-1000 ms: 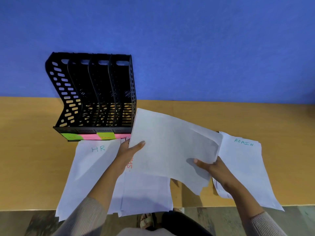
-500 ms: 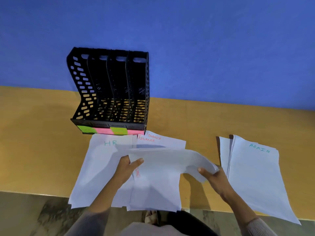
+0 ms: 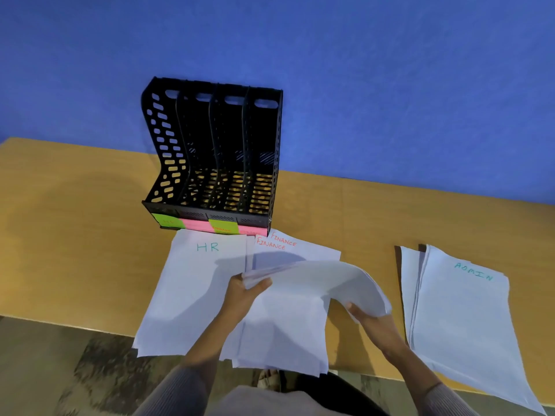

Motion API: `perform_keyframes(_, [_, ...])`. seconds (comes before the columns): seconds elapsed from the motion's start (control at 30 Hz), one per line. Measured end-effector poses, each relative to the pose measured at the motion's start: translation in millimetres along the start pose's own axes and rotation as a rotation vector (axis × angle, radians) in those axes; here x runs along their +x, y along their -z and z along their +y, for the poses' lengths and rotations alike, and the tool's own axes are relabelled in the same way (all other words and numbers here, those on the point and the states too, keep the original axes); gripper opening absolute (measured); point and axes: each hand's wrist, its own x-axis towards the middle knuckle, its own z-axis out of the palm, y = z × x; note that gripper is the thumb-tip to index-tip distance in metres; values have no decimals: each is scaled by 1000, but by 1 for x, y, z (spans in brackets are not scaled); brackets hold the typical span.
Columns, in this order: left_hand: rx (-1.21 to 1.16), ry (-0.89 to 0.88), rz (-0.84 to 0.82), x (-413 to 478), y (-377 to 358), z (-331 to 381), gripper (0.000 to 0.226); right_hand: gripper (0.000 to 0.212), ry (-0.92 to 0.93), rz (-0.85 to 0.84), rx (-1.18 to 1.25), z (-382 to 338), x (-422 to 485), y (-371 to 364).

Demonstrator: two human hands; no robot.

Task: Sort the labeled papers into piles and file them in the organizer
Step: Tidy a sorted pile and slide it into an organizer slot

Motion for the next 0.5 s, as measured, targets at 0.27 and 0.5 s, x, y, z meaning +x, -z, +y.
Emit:
perform_keyframes(0.27, [-72,40,45,-1,-4,-9,28,36,68,62,37,5,12,-3])
perform_keyframes(0.5, [-25,42,74,0,-6,-5,17,17,85,120,-45,-2,21,2])
